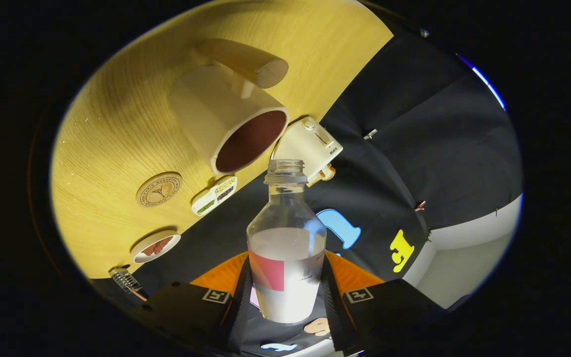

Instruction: Take the bottle from table, then pour the juice into the cup, finally place the bottle on the coaster

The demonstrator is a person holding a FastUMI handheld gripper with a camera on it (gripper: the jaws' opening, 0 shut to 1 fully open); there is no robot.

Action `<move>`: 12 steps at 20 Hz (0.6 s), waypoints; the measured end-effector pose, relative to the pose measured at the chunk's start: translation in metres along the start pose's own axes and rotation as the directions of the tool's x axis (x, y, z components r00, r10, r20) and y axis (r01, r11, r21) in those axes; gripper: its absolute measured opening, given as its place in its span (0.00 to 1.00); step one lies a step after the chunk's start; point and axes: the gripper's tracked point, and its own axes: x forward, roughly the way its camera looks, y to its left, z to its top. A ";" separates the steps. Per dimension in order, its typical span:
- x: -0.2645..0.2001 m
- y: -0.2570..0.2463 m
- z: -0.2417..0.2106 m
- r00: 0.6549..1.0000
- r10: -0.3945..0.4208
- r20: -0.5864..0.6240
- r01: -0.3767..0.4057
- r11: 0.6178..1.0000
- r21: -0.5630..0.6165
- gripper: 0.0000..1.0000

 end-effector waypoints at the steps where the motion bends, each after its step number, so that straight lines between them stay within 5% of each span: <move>1: -0.001 0.005 -0.001 1.000 0.016 -0.012 -0.015 0.999 0.031 0.69; 4: -0.003 0.020 -0.010 0.996 0.075 -0.055 -0.063 0.979 0.193 0.68; 7: -0.011 0.030 -0.005 0.988 0.135 -0.078 -0.096 0.920 0.379 0.69; 12: -0.023 0.039 0.007 0.978 0.198 -0.068 -0.111 0.765 0.635 0.69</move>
